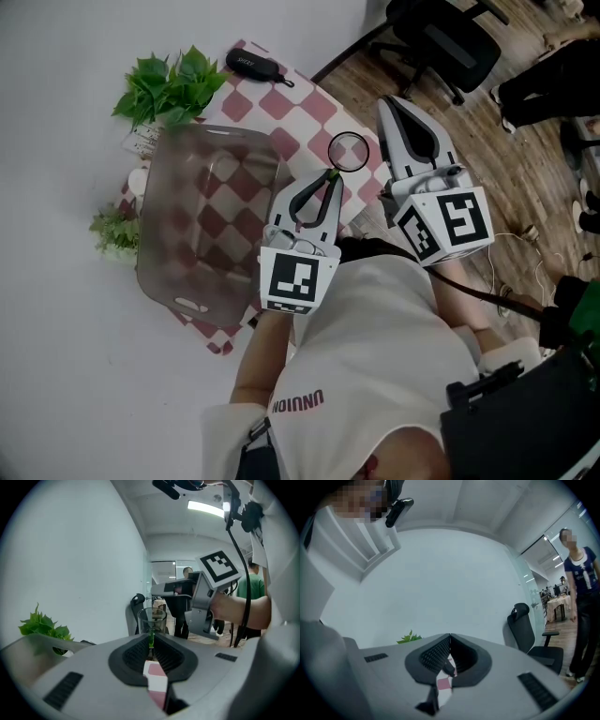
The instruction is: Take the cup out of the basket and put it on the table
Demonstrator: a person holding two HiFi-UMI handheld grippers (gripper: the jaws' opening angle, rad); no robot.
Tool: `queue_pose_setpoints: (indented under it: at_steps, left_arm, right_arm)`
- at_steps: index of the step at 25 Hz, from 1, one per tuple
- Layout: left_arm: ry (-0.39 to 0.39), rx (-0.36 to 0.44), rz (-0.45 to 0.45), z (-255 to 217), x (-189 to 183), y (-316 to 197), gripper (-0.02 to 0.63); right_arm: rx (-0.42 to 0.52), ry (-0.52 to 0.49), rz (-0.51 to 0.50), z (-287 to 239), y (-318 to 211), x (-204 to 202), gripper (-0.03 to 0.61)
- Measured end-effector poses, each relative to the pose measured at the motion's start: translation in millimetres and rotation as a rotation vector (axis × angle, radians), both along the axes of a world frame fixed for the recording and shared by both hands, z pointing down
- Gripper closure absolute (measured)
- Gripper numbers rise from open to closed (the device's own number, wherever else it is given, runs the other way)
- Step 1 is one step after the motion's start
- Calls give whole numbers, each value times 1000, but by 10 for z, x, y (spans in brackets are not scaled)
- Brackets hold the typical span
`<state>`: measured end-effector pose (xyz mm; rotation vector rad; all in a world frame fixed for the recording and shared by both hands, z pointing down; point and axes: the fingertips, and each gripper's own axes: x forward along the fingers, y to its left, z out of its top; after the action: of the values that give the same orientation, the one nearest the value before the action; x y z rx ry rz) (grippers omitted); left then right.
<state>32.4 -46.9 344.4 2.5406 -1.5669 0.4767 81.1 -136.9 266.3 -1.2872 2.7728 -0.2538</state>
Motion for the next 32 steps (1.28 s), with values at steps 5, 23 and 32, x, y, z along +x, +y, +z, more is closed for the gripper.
queue_pose_setpoints:
  at_steps: [5, 23, 32]
  left_arm:
    - [2, -15, 2, 126, 13, -10, 574]
    - [21, -88, -36, 692, -41, 36, 574]
    - [-7, -121, -42, 965, -91, 63, 574]
  right_arm:
    - [-4, 5, 4, 16, -7, 8, 560]
    - [-7, 25, -3, 45, 26, 7, 560]
    - [-11, 35, -8, 64, 39, 5, 560]
